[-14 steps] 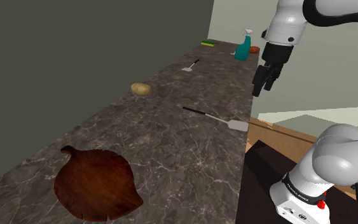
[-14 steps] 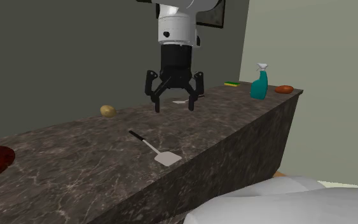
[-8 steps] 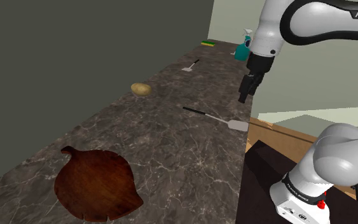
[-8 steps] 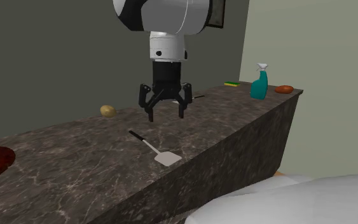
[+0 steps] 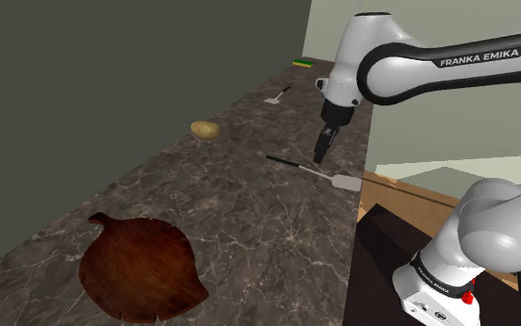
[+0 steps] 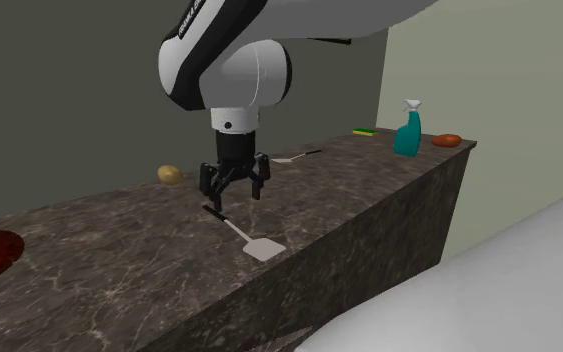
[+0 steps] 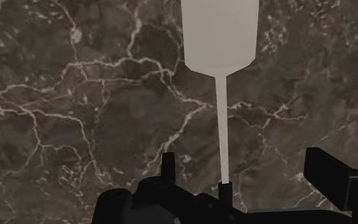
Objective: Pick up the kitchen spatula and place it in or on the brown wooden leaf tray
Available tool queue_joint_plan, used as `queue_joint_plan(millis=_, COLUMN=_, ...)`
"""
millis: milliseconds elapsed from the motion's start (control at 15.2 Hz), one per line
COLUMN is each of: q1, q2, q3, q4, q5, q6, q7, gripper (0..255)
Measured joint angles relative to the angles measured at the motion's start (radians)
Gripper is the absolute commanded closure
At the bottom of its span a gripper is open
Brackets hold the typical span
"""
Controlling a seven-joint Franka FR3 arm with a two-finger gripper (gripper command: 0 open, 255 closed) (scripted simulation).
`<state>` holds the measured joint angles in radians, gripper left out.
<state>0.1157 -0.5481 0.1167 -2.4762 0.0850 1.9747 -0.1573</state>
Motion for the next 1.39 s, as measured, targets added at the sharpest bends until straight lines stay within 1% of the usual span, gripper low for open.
queue_joint_plan(millis=132, q1=0.010, q2=0.035, q3=0.008, q4=-0.012, q5=-0.003, q6=0.062, q7=-0.023, gripper=0)
queue_joint_plan(millis=594, q1=0.013, q2=0.089, q3=0.015, q4=-0.064, q5=-0.003, q6=0.174, q7=-0.032, gripper=0)
queue_joint_plan(millis=990, q1=0.014, q2=0.091, q3=0.016, q4=-0.072, q5=-0.003, q6=0.184, q7=-0.031, gripper=0)
queue_joint_plan(millis=1056, q1=0.014, q2=0.091, q3=0.016, q4=-0.072, q5=-0.003, q6=0.184, q7=-0.031, gripper=255)
queue_joint_plan(millis=1386, q1=0.014, q2=0.091, q3=0.016, q4=-0.072, q5=-0.003, q6=0.184, q7=-0.031, gripper=255)
